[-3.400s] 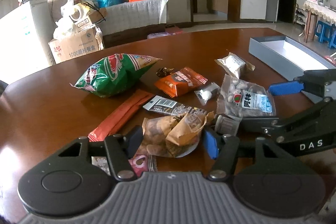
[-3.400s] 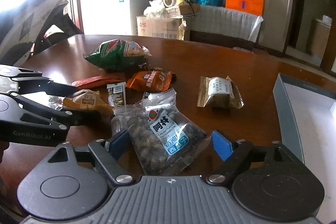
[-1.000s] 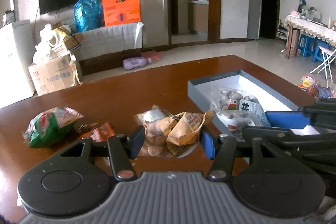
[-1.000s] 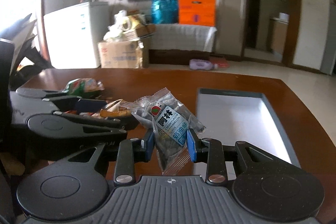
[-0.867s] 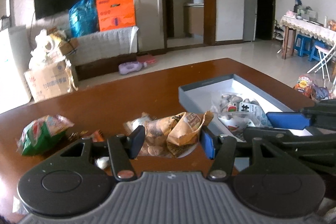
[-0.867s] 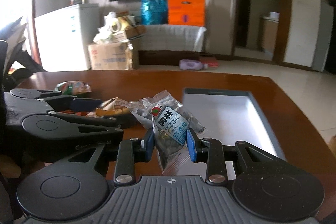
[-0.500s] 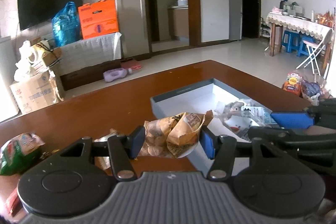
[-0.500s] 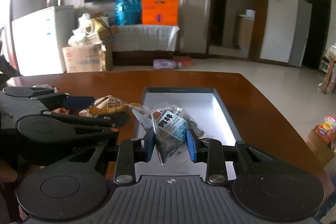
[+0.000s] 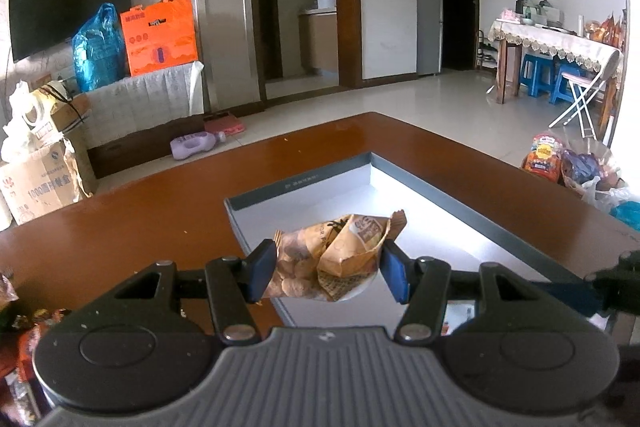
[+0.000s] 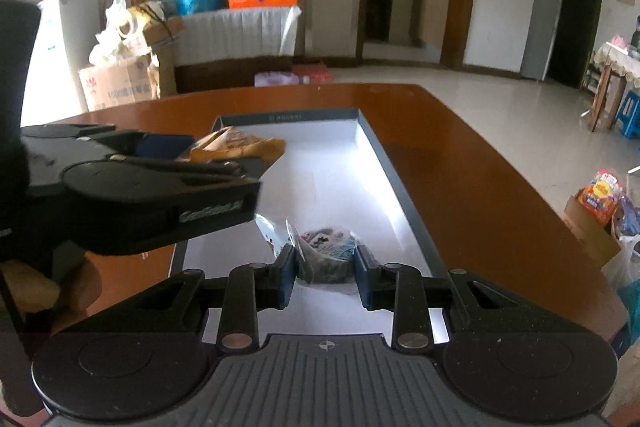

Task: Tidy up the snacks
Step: 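Carry both packets into the grey box and open both grippers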

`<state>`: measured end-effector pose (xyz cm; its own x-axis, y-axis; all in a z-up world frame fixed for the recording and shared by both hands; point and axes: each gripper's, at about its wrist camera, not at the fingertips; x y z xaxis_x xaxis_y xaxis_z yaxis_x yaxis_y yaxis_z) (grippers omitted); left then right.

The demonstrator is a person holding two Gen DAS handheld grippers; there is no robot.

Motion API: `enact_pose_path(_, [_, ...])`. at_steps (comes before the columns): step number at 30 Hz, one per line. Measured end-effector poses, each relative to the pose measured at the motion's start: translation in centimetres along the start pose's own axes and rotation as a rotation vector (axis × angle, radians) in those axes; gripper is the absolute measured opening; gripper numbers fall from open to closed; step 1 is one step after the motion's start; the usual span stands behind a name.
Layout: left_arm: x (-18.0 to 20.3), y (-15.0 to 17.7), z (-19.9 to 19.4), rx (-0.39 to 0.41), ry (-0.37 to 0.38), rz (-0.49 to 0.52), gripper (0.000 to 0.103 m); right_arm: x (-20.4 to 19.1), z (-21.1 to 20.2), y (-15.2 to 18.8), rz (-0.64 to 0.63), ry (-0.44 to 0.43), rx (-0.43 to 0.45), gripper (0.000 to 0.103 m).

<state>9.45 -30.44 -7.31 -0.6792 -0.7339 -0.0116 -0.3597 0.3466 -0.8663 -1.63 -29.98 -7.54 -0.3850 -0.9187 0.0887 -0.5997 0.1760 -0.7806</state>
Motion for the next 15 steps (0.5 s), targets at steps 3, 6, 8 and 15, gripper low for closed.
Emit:
enact_pose_path(3, [0.1, 0.1, 1.0, -0.007, 0.000, -0.006, 0.056, -0.3, 0.4, 0.2, -0.007, 0.003, -0.013, 0.032])
enact_pose_path(6, [0.2, 0.2, 1.3, -0.004, -0.018, 0.002, 0.059, -0.5, 0.7, 0.2, -0.010, 0.004, -0.020, 0.032])
enact_pose_path(8, [0.4, 0.3, 1.6, -0.004, -0.020, 0.003, 0.061, -0.5, 0.7, 0.3, -0.009, 0.006, -0.020, 0.032])
enact_pose_path(15, [0.4, 0.5, 1.2, 0.018, -0.026, 0.029, 0.081, -1.1, 1.2, 0.0, -0.016, 0.003, -0.031, 0.033])
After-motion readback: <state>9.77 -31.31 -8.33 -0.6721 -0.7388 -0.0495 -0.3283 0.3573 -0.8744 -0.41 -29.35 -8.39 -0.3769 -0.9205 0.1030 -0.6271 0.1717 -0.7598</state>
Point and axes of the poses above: each gripper's, at about its wrist camera, not at the fingertips, and z roughly the way its jaws point, x to its right, y to its underside, and after that the axes turned 3 degrees about y, right-handed
